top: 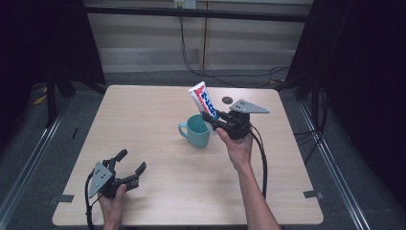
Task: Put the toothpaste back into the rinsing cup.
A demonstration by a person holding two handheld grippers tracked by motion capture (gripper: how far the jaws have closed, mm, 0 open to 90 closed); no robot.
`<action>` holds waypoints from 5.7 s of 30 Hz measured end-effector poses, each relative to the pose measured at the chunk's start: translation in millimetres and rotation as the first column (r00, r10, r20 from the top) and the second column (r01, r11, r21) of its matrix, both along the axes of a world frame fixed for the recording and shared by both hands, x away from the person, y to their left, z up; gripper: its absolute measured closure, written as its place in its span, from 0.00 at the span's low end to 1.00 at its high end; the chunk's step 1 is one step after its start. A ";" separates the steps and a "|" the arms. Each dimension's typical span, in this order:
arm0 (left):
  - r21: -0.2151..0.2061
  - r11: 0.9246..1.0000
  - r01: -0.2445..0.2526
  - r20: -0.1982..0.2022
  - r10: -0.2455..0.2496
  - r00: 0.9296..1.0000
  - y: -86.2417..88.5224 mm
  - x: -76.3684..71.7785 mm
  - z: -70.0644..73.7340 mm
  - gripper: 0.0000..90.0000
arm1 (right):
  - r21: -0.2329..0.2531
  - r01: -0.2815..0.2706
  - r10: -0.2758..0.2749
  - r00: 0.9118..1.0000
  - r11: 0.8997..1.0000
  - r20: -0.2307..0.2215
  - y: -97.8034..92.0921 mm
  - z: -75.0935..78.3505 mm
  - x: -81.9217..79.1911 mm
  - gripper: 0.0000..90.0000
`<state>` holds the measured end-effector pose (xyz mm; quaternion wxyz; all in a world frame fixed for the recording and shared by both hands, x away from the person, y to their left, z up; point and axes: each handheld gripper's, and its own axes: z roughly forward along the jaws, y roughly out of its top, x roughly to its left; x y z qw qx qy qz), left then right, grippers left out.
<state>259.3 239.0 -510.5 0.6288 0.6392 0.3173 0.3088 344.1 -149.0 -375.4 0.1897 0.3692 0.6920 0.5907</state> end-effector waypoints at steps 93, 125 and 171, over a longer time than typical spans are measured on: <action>0.001 1.000 0.004 0.000 -0.004 1.000 0.3 -0.1 0.0 0.19 | -0.152 -0.010 -0.021 0.980 0.988 -0.197 37.0 -54.1 74.2 0.71; 0.011 1.000 0.015 0.003 -0.015 1.000 0.7 0.6 0.3 0.19 | -0.138 -0.001 -0.021 0.986 0.990 -0.164 27.3 -54.2 63.8 0.73; 0.003 1.000 0.010 -0.001 -0.010 1.000 0.4 0.2 0.2 0.19 | -0.082 0.090 -0.099 0.988 0.993 -0.122 -9.9 -43.1 21.2 0.24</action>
